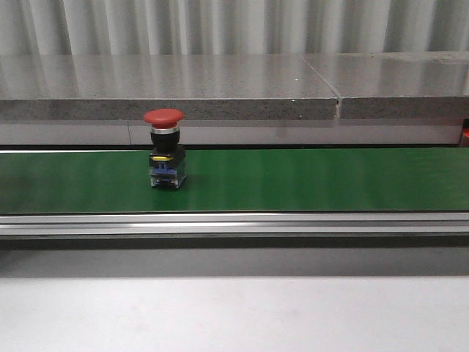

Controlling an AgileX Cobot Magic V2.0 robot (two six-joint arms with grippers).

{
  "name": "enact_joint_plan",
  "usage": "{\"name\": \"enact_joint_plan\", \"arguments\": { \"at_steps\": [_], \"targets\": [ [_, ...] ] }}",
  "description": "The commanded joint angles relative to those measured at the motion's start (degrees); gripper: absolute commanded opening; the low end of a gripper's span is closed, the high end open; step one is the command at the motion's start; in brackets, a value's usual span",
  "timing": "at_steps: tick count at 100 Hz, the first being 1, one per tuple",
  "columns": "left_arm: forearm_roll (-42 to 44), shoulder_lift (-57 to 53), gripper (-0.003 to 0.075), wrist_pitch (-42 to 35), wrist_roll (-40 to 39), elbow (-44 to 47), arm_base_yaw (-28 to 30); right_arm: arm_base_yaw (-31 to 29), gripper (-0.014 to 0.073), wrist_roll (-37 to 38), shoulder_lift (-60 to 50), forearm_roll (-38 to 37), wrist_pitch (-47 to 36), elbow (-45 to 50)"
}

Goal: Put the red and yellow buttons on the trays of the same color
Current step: 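Set the yellow button on the belt and open the left gripper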

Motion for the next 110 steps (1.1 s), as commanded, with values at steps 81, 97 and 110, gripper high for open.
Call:
{"name": "enact_joint_plan", "arguments": {
  "at_steps": [81,97,110],
  "targets": [
    [0.37,-33.88,-0.0020,-18.87,1.19,26.03,-9.44,-0.05,-0.0072,-0.45,0.17,0.01,-4.13,-1.51],
    [-0.94,-41.46,-0.0020,-18.87,1.19,30.76,-9.44,-0.05,-0.0072,-0.45,0.17,0.01,-4.13,-1.51],
    [-2.65,-46.52,-0.0020,-18.87,1.19,33.88,-9.44,-0.05,-0.0072,-0.45,0.17,2.01,-4.59,-1.51]
  ]
}}
